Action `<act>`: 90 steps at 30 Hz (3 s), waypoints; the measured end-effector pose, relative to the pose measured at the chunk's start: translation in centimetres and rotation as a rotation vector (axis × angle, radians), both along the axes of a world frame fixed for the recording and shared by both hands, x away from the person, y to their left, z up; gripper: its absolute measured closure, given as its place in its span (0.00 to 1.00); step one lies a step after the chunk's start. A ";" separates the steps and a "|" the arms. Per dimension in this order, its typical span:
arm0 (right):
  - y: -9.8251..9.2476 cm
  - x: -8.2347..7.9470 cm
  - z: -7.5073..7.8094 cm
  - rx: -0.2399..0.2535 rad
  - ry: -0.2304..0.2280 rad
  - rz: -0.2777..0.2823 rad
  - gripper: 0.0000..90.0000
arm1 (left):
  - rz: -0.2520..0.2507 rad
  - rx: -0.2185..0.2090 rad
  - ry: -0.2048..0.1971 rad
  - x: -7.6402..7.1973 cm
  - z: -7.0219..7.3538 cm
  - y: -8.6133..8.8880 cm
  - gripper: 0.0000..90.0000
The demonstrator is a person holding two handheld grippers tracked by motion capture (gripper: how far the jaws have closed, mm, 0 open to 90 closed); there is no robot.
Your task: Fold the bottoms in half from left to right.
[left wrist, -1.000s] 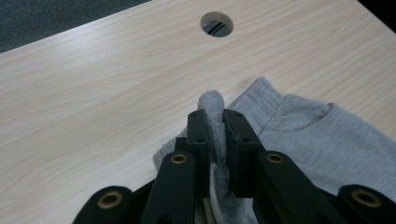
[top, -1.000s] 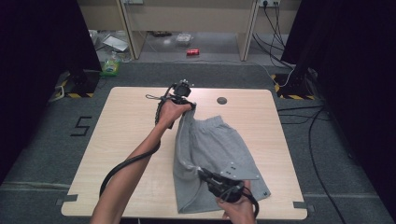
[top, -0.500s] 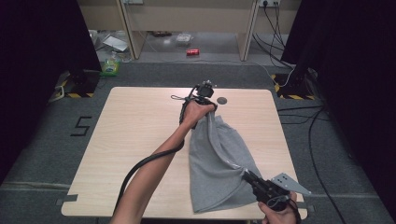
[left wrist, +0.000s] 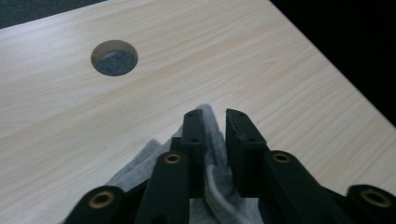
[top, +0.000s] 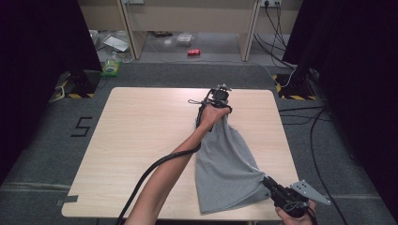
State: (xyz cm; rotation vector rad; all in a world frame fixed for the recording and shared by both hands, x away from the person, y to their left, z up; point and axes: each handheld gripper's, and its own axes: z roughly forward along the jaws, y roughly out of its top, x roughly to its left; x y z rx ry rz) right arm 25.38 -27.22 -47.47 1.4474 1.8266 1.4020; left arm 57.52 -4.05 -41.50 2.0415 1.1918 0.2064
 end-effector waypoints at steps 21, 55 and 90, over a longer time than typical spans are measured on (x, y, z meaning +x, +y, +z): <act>-2.1 -1.5 -1.6 -0.086 0.089 -0.055 0.80 | -0.008 0.049 0.024 -0.7 -0.7 8.3 0.52; 1.4 10.9 -1.2 -0.292 0.266 0.157 0.96 | 0.083 0.006 0.116 -1.1 -5.0 14.5 0.41; 1.7 2.1 0.1 -0.319 0.168 0.084 0.53 | 0.087 0.073 0.052 -0.2 -7.5 9.7 0.67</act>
